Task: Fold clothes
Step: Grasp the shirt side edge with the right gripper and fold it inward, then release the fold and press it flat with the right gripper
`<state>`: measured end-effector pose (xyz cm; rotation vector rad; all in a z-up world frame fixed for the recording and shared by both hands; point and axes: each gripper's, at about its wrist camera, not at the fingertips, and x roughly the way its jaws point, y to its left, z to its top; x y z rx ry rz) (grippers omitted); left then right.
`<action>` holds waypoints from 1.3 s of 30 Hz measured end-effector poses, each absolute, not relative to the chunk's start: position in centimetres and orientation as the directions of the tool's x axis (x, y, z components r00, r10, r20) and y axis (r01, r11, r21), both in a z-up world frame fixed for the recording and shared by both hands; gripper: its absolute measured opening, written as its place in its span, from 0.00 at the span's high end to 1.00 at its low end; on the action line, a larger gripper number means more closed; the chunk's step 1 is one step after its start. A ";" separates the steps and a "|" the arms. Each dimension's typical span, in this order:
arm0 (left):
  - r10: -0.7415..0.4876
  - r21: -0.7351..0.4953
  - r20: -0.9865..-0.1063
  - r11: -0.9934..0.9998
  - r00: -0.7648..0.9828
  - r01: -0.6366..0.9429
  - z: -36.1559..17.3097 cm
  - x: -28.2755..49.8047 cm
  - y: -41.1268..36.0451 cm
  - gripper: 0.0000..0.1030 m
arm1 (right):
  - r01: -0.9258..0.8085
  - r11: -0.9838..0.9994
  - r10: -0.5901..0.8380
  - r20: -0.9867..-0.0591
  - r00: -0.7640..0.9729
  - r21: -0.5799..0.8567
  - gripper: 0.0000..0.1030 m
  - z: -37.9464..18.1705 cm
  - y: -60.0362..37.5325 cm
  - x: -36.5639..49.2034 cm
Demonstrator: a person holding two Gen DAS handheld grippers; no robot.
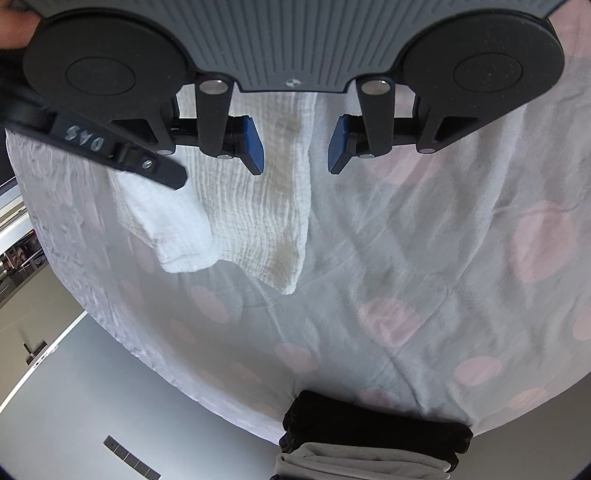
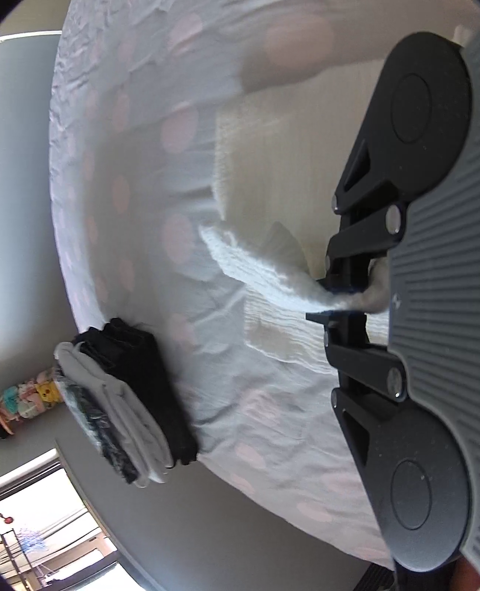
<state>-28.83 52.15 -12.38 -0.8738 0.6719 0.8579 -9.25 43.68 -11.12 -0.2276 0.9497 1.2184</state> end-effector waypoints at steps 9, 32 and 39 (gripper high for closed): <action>0.336 -0.391 -0.800 0.337 0.498 -0.856 -13.2 -29.3 53.0 0.57 | -0.891 0.364 0.624 -0.781 0.018 0.270 0.86 -15.4 45.1 -10.8; 0.301 -0.499 -0.722 0.397 0.623 -0.770 -11.6 -28.1 50.9 0.50 | -0.870 0.424 0.712 -0.687 0.148 0.253 0.34 -7.8 27.1 -4.7; 0.233 -0.541 -0.726 0.387 0.647 -0.747 -11.0 -28.9 49.2 0.49 | -0.793 0.369 0.771 -0.636 -0.030 0.484 0.38 -10.5 25.6 -4.1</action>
